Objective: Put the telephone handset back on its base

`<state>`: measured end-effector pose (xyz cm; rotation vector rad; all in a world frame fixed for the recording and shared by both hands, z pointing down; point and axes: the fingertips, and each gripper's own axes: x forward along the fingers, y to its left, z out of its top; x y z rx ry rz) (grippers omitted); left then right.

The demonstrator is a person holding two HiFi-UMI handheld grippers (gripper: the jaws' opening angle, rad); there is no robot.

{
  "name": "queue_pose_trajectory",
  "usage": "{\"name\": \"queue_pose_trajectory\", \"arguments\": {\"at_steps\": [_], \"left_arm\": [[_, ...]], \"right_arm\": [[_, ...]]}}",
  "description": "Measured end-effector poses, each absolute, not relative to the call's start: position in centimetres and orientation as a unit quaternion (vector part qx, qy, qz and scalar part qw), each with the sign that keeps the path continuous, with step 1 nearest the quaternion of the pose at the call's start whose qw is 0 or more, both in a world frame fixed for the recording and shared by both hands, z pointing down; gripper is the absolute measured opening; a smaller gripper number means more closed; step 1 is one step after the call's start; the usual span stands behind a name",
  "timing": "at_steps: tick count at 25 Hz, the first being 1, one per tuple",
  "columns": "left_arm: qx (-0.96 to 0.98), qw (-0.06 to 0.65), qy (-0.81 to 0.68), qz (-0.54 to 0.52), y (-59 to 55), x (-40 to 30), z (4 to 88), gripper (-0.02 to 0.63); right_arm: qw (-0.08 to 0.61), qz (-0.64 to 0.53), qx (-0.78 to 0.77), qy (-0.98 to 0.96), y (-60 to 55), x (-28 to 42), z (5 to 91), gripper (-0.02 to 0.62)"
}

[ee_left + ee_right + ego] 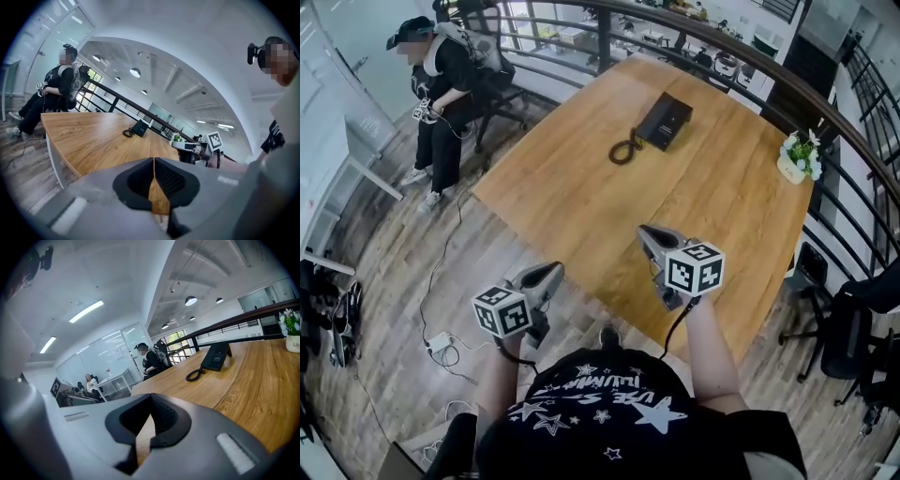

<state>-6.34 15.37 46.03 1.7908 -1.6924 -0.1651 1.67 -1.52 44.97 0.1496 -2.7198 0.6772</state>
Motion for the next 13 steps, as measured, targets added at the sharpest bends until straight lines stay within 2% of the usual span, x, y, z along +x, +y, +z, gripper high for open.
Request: {"name": "queue_pose_trajectory", "arguments": {"at_steps": [8,13], "left_arm": [[0.652,0.341,-0.671,-0.09,24.6,-4.3,46.1,0.003],[0.65,0.324,-0.681,-0.092,29.8,-3.5,44.6,0.002]], "right_arm": [[0.189,0.238,0.037,-0.952,5.5,2.6,44.8,0.0],[0.193,0.218,0.038,-0.956,10.6,4.4,44.1,0.0]]}}
